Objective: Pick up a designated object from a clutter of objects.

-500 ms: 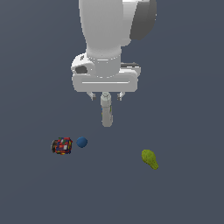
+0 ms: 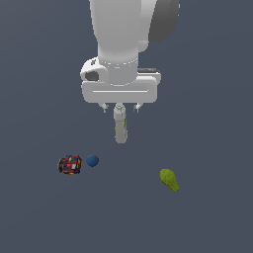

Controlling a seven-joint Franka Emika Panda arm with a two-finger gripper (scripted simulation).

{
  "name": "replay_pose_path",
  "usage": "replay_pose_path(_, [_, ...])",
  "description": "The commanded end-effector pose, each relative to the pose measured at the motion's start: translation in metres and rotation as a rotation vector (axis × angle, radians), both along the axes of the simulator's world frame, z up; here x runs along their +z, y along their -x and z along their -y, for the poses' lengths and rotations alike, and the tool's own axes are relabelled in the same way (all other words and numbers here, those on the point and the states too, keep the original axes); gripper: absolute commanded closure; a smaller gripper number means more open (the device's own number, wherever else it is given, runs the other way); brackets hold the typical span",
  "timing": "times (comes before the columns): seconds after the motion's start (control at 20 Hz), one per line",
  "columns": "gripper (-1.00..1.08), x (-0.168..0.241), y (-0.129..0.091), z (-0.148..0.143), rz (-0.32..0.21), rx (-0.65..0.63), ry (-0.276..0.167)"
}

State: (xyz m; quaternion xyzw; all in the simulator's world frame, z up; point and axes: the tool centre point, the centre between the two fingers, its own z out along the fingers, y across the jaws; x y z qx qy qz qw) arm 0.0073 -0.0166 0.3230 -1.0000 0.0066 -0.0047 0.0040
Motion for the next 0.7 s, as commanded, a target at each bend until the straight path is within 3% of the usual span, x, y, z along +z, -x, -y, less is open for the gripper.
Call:
replay_pose_path(0.0, [-0.92,0.002,-0.001,-0.001,0.002,-0.002,-0.001])
replay_pose_path(0.65, [-0.92,-0.026,-0.014,0.016,0.001,0.063,0.001])
